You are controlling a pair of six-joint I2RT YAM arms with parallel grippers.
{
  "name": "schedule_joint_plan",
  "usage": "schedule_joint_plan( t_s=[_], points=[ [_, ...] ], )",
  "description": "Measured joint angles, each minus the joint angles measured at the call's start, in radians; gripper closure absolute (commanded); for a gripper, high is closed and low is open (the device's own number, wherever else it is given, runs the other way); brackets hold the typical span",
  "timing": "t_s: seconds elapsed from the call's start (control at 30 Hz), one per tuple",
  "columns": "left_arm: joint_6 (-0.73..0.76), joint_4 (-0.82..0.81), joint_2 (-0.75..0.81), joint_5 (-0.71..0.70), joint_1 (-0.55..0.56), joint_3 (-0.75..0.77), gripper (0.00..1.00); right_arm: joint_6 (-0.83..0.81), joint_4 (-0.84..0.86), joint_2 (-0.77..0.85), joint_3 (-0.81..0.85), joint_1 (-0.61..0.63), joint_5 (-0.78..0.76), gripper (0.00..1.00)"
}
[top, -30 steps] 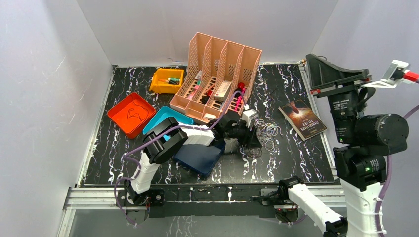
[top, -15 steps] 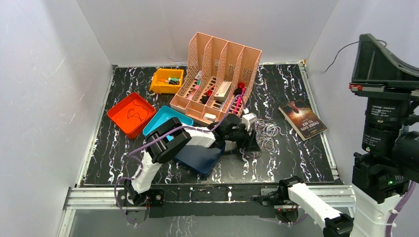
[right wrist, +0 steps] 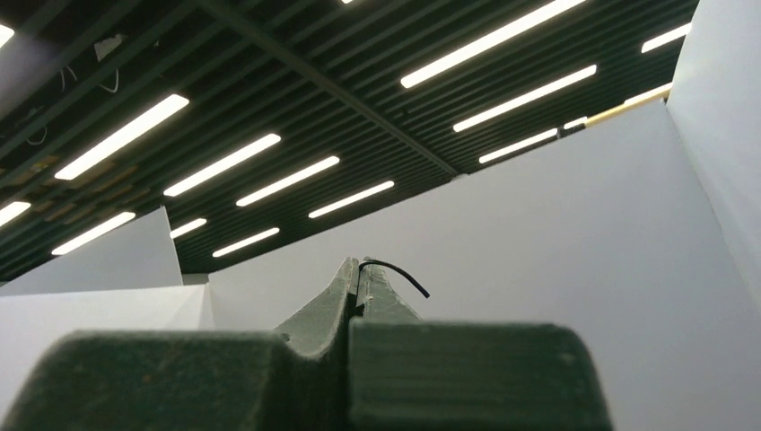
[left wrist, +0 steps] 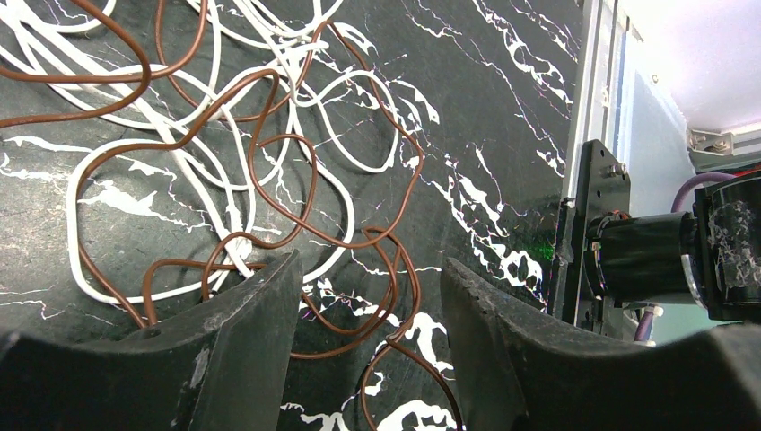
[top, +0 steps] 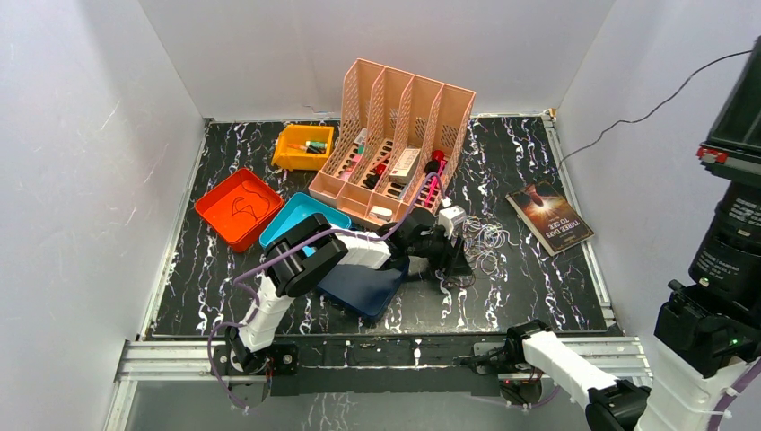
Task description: Untangle the cables
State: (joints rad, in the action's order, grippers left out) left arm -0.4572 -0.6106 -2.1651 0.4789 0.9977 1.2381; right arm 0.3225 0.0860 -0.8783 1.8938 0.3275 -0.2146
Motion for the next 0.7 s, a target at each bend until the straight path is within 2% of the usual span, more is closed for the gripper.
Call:
schedule_joint_plan(
  t_s=[0.3,0.6,0.7],
  points=[
    [0.0,-0.009,0.0,-0.004,0.0,-0.004,0.42,-0.164,0.135,-0.075,0.122,0.0,-0.053,1.0],
    [0.0,-0.011,0.0,-0.016,0.0,-0.005,0.41,-0.425,0.29,-0.349,0.359,0.047,-0.102,1.0],
    [0.001,-0.011,0.0,-0.019,0.0,-0.006,0.41,-0.533,0.38,-0.381,0.416,0.069,-0.096,1.0]
  ],
)
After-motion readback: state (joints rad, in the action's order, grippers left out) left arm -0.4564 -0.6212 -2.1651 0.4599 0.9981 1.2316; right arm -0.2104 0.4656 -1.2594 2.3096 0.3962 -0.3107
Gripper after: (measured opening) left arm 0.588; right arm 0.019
